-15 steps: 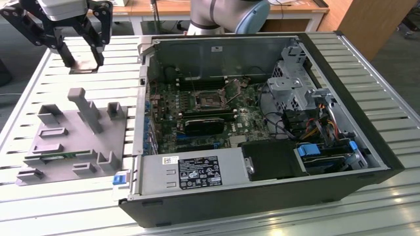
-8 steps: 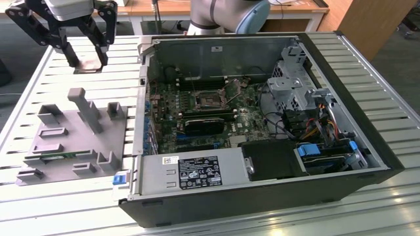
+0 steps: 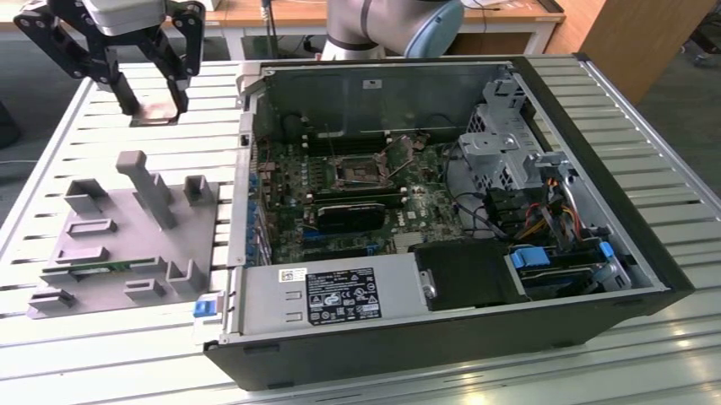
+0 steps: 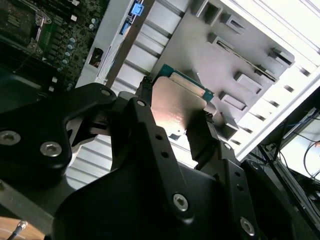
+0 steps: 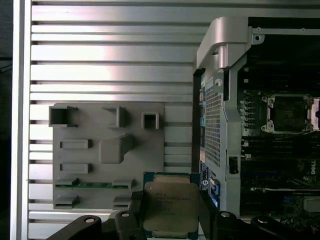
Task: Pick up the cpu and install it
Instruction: 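Pick up the cpu and move it towards the insertion slot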
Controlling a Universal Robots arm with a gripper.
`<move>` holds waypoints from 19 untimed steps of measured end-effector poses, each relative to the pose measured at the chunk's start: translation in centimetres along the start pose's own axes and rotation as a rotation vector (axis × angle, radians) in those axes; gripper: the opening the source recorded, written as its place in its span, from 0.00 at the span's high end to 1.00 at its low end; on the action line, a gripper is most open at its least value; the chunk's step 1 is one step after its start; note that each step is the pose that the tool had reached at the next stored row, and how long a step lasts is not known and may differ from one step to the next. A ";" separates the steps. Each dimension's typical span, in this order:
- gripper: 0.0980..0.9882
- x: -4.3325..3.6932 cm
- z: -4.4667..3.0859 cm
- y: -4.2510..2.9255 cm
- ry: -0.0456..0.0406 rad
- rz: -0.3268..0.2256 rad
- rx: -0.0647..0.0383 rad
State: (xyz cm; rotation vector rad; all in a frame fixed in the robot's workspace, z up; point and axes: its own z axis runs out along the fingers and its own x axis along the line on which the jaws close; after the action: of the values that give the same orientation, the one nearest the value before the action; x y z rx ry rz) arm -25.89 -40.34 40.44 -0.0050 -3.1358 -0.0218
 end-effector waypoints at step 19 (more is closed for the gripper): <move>0.52 -0.60 0.00 0.00 0.0000 0.000 0.000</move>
State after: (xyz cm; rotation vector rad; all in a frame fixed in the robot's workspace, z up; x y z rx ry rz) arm -25.29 -40.34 40.43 -0.0049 -3.1358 -0.0219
